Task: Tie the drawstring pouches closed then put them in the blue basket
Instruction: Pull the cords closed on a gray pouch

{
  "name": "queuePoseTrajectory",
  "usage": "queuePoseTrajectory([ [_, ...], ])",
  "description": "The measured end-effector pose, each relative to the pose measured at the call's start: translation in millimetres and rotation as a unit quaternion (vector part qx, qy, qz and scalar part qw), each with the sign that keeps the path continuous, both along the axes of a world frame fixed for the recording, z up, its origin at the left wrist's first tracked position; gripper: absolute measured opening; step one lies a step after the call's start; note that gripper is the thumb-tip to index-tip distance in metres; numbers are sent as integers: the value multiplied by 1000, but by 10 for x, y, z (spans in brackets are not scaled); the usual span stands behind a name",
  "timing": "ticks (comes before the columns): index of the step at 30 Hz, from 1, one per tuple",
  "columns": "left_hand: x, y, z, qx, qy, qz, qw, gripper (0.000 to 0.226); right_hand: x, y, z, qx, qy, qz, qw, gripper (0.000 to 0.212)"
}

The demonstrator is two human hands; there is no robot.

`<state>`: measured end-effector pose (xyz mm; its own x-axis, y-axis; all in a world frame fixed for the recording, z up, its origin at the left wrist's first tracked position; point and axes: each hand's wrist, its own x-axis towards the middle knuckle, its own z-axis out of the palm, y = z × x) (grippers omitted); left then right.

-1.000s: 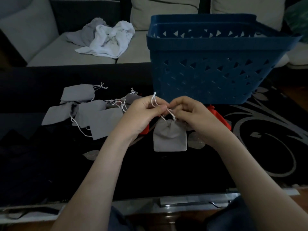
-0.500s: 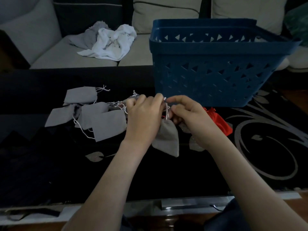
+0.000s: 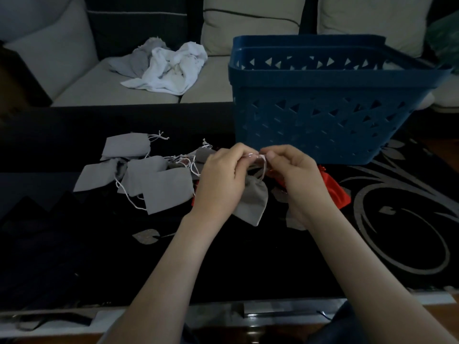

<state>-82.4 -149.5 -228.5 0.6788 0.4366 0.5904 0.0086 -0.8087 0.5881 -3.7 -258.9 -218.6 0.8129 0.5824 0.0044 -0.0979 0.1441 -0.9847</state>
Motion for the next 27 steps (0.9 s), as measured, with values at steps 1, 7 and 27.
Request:
queuePoseTrajectory([
  [1,-7,-11,8,-19,-3,0,1000,16,5,4,8,39,42,-3,998,14],
  [7,-14,-8,41,-94,34,87,991,17,182,-24,65,249,220,-15,943,19],
  [27,-31,-74,177,-399,24,-97,912,25,164,-150,0,-135,-236,108,956,16],
])
